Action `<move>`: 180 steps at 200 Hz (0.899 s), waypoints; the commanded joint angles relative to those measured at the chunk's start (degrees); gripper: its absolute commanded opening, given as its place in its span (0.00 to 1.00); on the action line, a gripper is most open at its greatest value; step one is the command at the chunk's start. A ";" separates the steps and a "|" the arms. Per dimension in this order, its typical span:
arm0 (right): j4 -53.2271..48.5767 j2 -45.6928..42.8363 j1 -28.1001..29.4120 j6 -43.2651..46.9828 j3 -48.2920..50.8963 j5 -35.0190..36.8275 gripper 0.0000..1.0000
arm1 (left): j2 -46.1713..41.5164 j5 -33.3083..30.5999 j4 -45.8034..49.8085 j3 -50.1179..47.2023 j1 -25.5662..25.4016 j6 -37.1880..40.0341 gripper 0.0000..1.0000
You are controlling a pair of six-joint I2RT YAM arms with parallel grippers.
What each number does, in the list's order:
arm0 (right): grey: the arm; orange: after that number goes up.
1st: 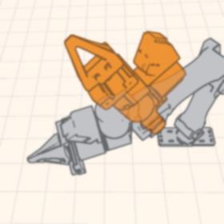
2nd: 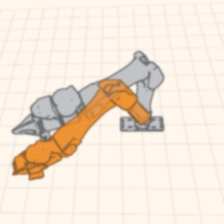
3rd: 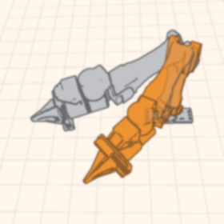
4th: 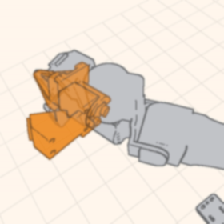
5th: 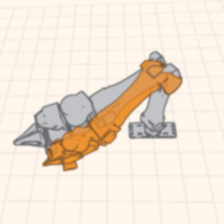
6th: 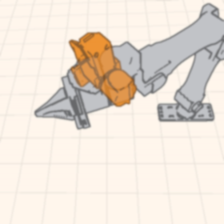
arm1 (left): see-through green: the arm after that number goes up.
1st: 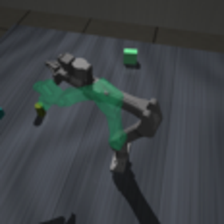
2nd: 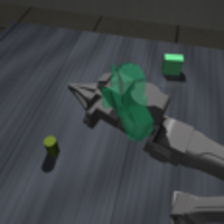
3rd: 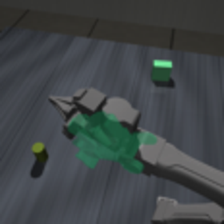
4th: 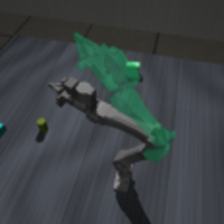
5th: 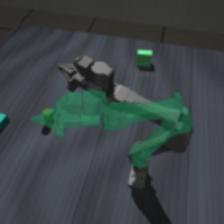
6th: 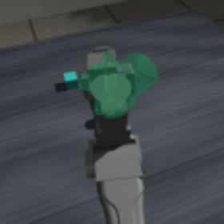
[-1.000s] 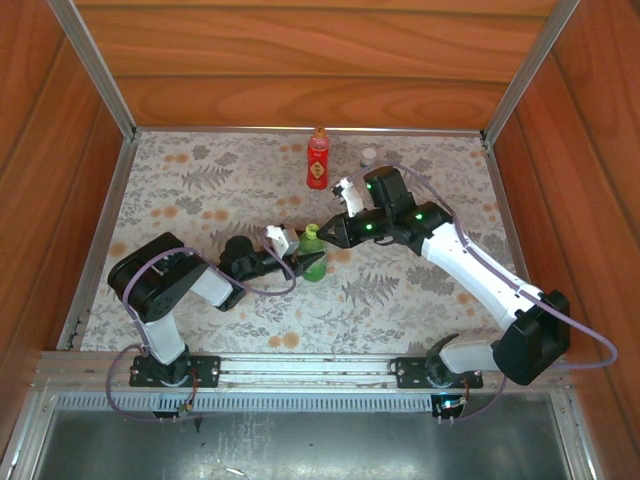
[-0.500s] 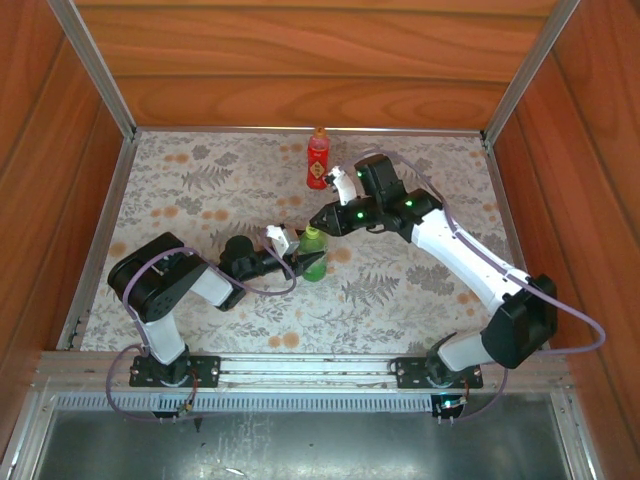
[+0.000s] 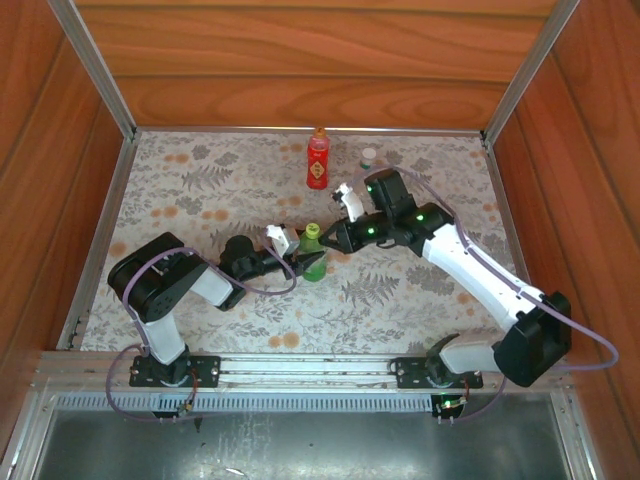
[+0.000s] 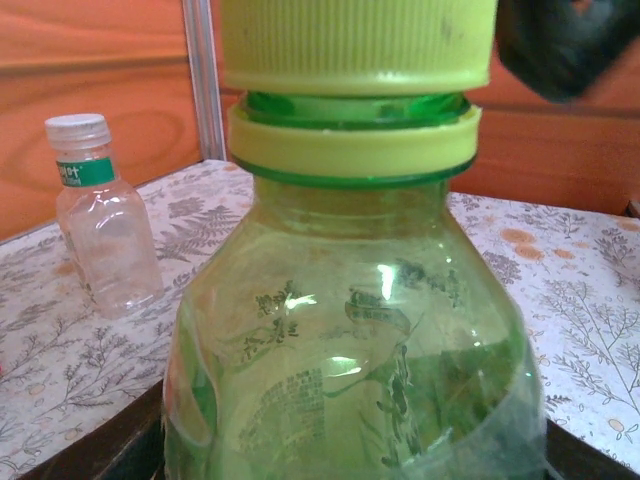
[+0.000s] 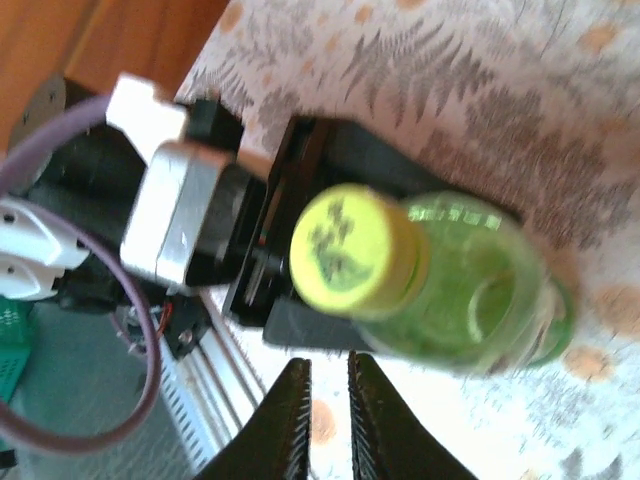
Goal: Screw on the bottle caps
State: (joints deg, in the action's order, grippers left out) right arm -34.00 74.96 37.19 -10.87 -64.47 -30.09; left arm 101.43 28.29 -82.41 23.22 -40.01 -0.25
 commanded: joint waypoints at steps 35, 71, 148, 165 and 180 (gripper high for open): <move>-5.02 -10.97 1.11 11.80 1.89 8.76 0.61 | -6.77 -4.01 11.29 -0.49 -0.17 9.73 0.58; -6.78 -18.11 4.31 28.25 2.96 12.67 0.66 | -17.35 -7.70 28.27 -0.03 -1.67 20.72 0.58; -8.49 -10.31 20.56 61.89 -2.22 37.61 0.71 | -31.88 -15.56 45.91 -1.18 -5.16 35.20 0.58; -7.00 -7.57 20.73 63.34 -3.42 38.48 0.67 | -33.43 -16.33 47.06 -1.50 -5.51 36.20 0.58; -5.51 -5.97 20.73 63.88 -3.88 38.05 0.63 | -34.09 -16.82 47.61 -1.79 -5.75 36.65 0.58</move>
State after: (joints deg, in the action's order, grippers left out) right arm -41.21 67.35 57.47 46.17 -66.11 3.81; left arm 68.86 13.52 -38.74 22.41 -44.93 32.69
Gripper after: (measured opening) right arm 0.661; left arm 0.582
